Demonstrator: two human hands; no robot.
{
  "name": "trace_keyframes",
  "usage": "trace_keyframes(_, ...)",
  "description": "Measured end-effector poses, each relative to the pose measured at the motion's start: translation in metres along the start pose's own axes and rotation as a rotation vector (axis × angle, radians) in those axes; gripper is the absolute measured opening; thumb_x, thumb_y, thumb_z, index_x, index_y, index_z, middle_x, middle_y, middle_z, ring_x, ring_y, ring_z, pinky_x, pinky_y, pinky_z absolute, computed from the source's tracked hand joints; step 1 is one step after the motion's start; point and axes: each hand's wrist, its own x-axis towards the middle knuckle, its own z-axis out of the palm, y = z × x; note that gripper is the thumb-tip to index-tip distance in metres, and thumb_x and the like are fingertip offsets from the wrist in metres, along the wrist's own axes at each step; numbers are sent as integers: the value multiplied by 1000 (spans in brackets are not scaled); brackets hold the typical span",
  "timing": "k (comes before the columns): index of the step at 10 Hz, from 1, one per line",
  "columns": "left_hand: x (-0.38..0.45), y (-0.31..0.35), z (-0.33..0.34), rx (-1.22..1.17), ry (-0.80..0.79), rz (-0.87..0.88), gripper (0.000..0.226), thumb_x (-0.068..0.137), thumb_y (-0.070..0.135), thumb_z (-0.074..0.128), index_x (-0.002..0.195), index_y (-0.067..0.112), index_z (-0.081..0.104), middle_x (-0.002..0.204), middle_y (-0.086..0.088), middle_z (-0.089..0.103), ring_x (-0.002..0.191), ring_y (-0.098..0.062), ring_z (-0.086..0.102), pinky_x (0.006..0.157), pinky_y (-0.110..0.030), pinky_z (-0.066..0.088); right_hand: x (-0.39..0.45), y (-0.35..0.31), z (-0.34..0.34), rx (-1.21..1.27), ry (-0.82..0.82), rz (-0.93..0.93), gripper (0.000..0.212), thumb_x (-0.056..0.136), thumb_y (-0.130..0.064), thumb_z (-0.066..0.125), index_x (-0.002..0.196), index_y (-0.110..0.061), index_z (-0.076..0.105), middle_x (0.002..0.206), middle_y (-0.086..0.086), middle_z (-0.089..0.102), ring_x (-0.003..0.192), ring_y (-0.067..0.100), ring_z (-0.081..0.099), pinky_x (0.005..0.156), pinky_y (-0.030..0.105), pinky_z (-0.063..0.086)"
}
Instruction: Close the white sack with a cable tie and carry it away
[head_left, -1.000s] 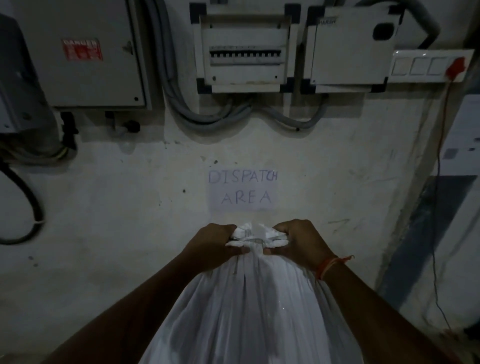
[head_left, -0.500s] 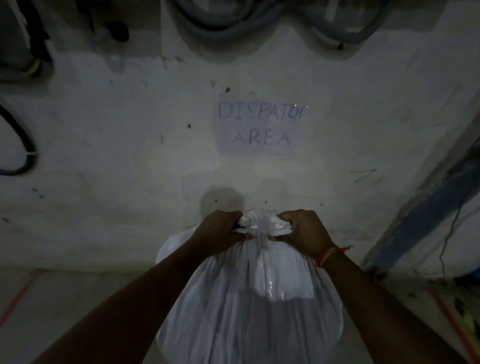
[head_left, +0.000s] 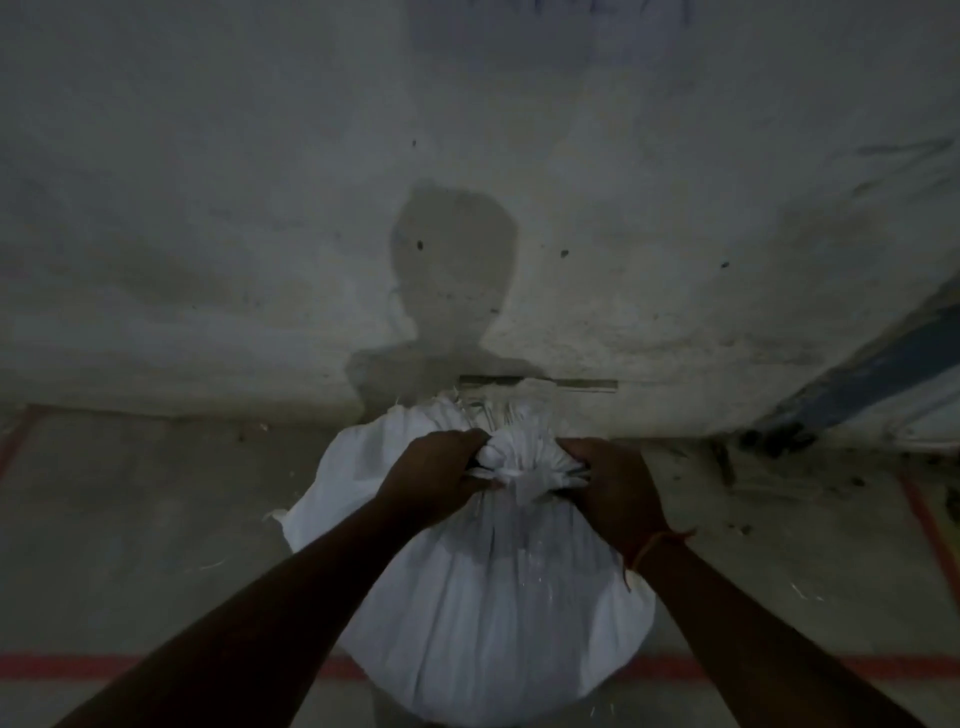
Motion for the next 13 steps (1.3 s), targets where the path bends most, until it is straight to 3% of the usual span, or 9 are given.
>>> trace_keyframes(2,23,-63,103,-28,-67,-64,48,86,43,71,124,15,64,120,-5,71,112,-23,65,95,-34,49,-11,62,100,53,-25,97,42,77,-24,82,115,-9,73,102,11,76,93,25,72,89,36,57)
trace_keyframes(3,30,-89,144,-36,-107,-104,48,90,38,68,132,17,60,127,-5,68,119,-22,62,102,-33,46,-18,88,145,28,-57,157,46,80,-31,68,117,-3,72,104,17,75,94,32,73,87,47,59)
trace_keyframes(6,35,-141,215,-128,-132,-188,31,90,42,67,115,23,67,111,10,70,101,-1,59,89,-15,42,-18,132,215,21,-174,231,49,82,-31,77,126,-12,65,109,8,72,100,27,64,91,30,46)
trace_keyframes(7,31,-142,234,12,-202,-208,38,92,48,60,121,24,55,111,2,63,103,-18,60,88,-35,51,-26,137,226,20,-225,229,50,83,-30,74,129,-13,62,110,9,67,100,29,58,89,32,44)
trace_keyframes(8,28,-139,243,92,-205,-255,45,93,50,56,129,24,48,118,-2,56,107,-23,52,87,-40,50,-32,136,232,5,-225,273,55,81,-37,67,133,-18,59,115,8,62,106,29,54,89,44,51)
trace_keyframes(9,23,-132,246,115,-243,-288,52,93,51,56,136,25,43,123,-3,54,112,-24,50,88,-39,49,-40,130,231,-3,-268,336,65,79,-52,54,136,-21,57,120,8,59,113,29,51,91,44,52)
trace_keyframes(10,21,-126,236,85,-334,-318,63,89,50,63,142,26,38,131,-5,49,119,-24,47,95,-39,49,-40,127,221,-77,-407,323,73,79,-55,62,143,-23,48,127,8,56,120,31,49,94,43,50)
trace_keyframes(12,15,-106,167,16,-478,-320,84,80,46,76,150,27,33,149,-2,38,132,-21,41,108,-36,45,-15,93,153,-172,-759,293,104,78,-41,67,157,-33,1,150,-2,36,136,29,32,108,43,36)
trace_keyframes(13,14,-80,119,8,-362,-315,77,86,42,72,151,26,34,159,-1,30,144,-21,33,117,-37,37,-5,60,103,-165,-651,288,98,82,-34,64,157,-32,2,154,-4,32,142,26,27,113,43,29)
